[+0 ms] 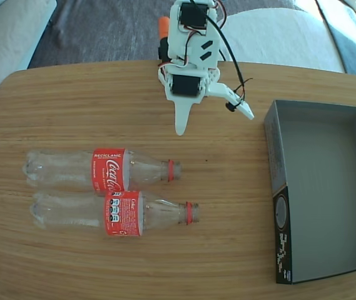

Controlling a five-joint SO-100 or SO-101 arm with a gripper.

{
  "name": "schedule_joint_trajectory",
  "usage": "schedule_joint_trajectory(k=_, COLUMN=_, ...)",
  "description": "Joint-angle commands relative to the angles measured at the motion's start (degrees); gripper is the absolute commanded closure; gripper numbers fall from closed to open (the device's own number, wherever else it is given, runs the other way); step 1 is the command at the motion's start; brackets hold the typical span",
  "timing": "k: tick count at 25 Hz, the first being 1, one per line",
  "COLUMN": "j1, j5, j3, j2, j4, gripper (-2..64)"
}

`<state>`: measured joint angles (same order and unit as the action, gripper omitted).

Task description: Grasp the bottles and put them in the box.

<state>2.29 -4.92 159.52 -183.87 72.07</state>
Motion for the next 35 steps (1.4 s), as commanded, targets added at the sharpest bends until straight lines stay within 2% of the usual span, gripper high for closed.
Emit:
schedule_joint_trajectory(k=1, j1=0.2, j5=0.4, j3=-0.5, j2=0.2, j4=-0.3, gripper=60.6)
schedule_joint_trajectory(k=35, j1=0.1, j5=0.4, j3=-0.9, j2=1.2, j4=-0.3, gripper=60.6)
